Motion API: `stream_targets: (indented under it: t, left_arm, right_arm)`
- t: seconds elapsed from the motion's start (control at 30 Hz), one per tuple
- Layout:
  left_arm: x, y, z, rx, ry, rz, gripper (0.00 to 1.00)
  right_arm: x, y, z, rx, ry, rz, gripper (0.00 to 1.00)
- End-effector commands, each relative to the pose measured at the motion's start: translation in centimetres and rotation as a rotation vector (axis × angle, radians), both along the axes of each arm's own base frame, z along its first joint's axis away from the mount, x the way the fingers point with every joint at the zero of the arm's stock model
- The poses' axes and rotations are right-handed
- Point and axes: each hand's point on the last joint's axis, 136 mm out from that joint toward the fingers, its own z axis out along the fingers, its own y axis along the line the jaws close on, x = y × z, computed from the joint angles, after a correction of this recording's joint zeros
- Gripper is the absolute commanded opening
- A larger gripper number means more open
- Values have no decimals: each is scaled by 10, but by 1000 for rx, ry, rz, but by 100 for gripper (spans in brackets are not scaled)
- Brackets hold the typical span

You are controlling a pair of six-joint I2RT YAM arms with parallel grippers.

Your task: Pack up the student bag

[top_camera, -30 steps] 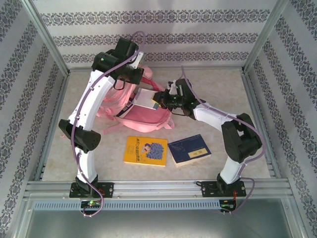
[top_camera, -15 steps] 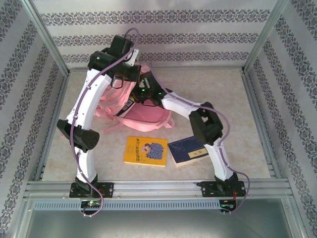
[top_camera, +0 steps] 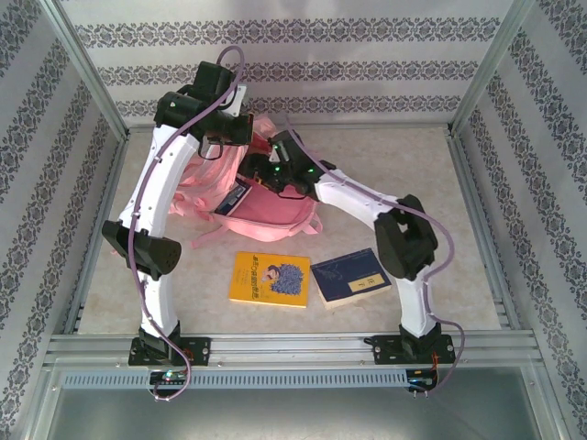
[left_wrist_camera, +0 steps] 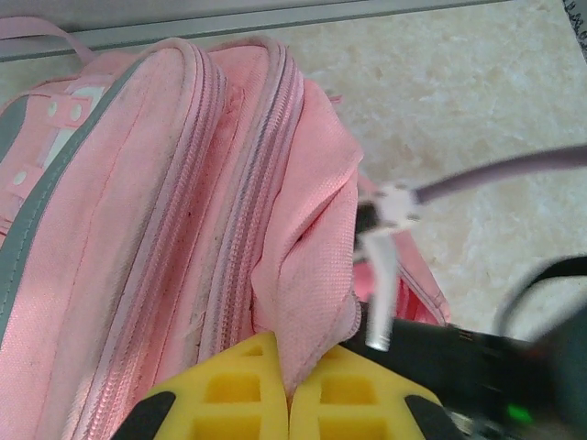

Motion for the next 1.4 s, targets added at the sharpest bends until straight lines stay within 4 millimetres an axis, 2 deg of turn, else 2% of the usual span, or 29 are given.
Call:
stream_targets:
  t: [0.0, 0.07, 0.17, 0.27, 0.37, 0.47, 0.57, 0.67, 0.8, 0.9, 0.97, 1.0, 1.1, 1.2, 1.37]
  left_arm:
    - [17, -2, 9, -57, -62, 22, 1]
    - [20, -8, 1, -82, -44, 14, 5]
    - [16, -27, -11, -165, 4, -20, 15]
    - [-1, -51, -11, -204, 7, -61, 32]
    - [-28, -63, -11, -204, -9, -79, 46]
    - [-56, -54, -11, -242, -9, -37, 52]
    - [-91, -30, -22, -241, -7, 28, 55]
    - [-126, -5, -55, -237, 32, 109, 58]
    - [-177, 17, -123, -241, 173, 193, 60]
    - [-205, 39, -174, -214, 272, 326, 63]
    - [-218, 54, -200, -174, 314, 410, 64]
    - [-222, 56, -211, -170, 325, 416, 64]
    - [-228, 54, -234, -199, 356, 430, 65]
    - [-230, 51, -253, -211, 389, 436, 65]
    - [-237, 49, -283, -190, 452, 434, 63]
  right_arm:
    - [-33, -32, 21, -151, -126, 56, 72]
    - [-50, -56, 18, -205, -125, 29, 70]
    - [-79, -95, 15, -305, -142, -2, 67]
    - [-112, -133, 10, -378, -172, -17, 64]
    - [-143, -151, -1, -405, -158, 43, 62]
    - [-178, -163, -18, -433, -95, 127, 60]
    - [-211, -163, -31, -425, -20, 236, 61]
    - [-244, -152, -48, -406, 62, 360, 63]
    - [-272, -151, -84, -497, 179, 408, 65]
    - [-284, -149, -107, -520, 248, 399, 67]
    - [-289, -144, -119, -512, 275, 398, 68]
    - [-289, -143, -126, -517, 294, 387, 68]
    - [-285, -139, -144, -524, 338, 347, 68]
    - [-276, -127, -152, -488, 357, 301, 67]
    - [-263, -119, -170, -487, 431, 220, 66]
